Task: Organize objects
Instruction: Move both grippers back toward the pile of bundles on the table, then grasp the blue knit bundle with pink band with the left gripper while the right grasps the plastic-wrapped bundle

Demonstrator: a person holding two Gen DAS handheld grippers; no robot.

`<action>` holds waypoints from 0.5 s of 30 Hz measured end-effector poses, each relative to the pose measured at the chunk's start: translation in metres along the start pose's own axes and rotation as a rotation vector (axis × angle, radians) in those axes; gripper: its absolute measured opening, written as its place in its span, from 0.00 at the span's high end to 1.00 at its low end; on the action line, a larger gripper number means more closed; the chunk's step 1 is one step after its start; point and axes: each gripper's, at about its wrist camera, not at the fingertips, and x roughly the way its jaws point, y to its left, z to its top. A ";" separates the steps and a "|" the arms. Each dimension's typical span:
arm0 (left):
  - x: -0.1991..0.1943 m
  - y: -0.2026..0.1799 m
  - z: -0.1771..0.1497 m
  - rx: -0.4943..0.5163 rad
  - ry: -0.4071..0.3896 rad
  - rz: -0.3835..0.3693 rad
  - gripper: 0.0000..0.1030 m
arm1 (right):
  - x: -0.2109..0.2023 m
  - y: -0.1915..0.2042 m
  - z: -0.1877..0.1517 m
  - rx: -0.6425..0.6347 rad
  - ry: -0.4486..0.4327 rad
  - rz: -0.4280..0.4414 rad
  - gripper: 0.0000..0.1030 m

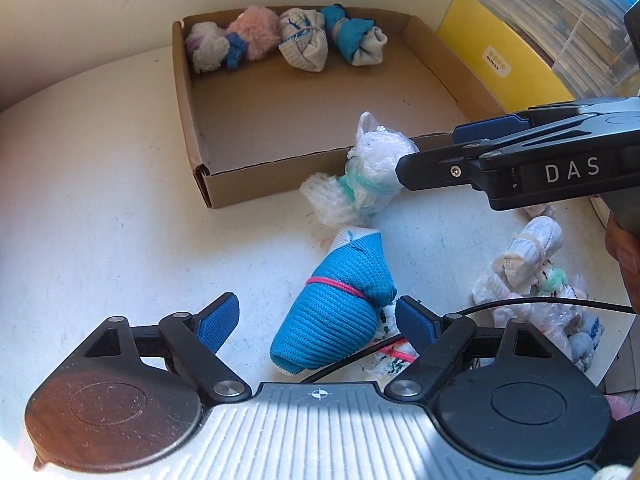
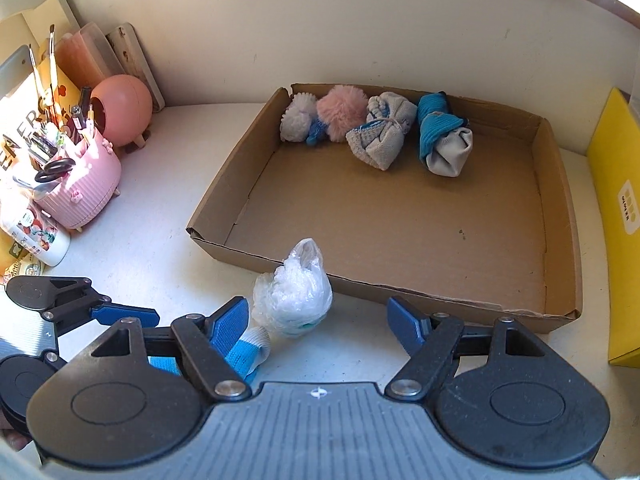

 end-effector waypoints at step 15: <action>0.008 0.007 -0.002 -0.001 0.019 0.051 0.11 | 0.014 0.000 -0.003 0.019 0.011 0.008 0.29</action>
